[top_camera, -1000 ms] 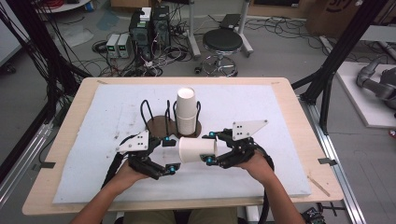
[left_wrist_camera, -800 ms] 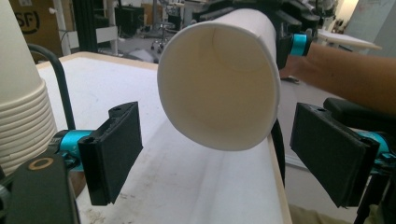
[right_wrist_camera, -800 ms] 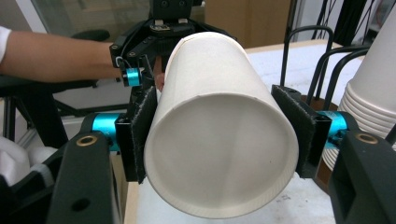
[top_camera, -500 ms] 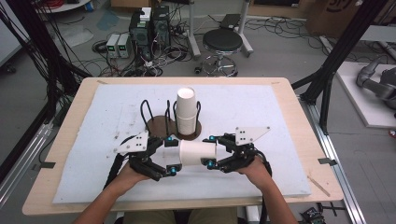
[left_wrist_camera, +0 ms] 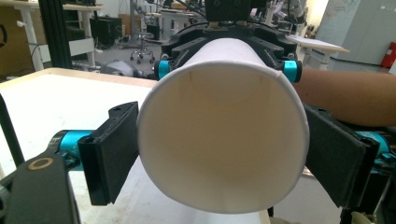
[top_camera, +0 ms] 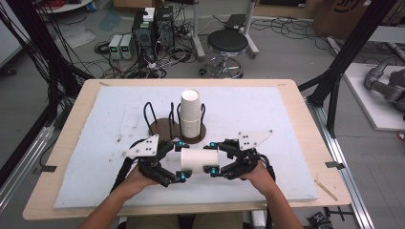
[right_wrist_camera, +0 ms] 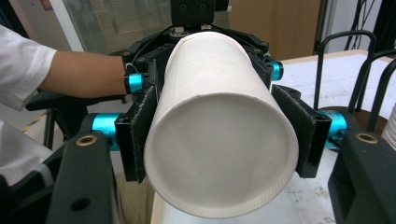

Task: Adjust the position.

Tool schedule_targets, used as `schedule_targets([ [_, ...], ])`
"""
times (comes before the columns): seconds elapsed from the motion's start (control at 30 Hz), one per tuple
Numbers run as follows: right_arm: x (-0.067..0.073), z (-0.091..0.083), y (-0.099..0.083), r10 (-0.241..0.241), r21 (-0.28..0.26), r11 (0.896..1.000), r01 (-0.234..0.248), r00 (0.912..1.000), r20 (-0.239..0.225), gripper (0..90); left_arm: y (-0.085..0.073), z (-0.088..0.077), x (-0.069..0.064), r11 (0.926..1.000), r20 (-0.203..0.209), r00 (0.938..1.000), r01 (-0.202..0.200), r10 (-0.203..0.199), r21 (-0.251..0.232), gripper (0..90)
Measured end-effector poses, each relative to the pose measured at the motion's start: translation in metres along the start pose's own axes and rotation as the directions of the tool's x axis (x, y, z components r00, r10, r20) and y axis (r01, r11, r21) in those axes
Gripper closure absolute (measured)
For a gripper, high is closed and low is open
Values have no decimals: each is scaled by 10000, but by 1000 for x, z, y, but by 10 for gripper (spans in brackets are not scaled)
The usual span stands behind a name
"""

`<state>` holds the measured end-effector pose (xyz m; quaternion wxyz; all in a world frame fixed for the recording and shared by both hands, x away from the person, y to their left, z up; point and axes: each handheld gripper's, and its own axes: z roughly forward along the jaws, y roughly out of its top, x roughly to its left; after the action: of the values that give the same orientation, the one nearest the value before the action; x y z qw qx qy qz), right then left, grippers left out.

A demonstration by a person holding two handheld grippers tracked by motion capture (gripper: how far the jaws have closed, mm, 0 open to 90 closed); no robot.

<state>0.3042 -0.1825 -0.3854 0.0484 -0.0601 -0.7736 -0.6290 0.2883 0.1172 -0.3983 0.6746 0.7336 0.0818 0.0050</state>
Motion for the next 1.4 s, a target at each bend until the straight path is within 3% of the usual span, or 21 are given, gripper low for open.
schedule_targets([
  [0.17, -1, 1, -2, 126, -156, 9998, -129, 9998, -167, 357, 0, 0, 0, 10000, -20, 10000, 34, -34, -55, 170],
  [0.33, -1, 3, -4, 248, -95, 9996, -251, 9992, -301, 357, 1, 0, 0, 9997, 25, 9997, -239, 239, 95, 227],
  [0.87, -2, 3, -5, 382, 83, 9992, -382, 9993, -59, 353, 4, 0, -1, 9986, -110, 9994, -327, 332, 414, 292],
  [1.1, 0, 4, -2, 446, 260, 9986, -451, 9988, 214, 299, 7, -2, 0, 9982, -194, 9992, -326, 336, 511, 297],
  [1.23, 1, 3, 1, 457, 259, 9986, -467, 9982, 398, 243, 9, -5, 2, 9972, -334, 9991, -245, 269, 710, 298],
  [1.4, 4, 1, 7, 232, 587, 9979, -275, 9970, 740, 211, 17, -10, 3, 9896, -541, 9980, -232, 311, 1420, 298],
])
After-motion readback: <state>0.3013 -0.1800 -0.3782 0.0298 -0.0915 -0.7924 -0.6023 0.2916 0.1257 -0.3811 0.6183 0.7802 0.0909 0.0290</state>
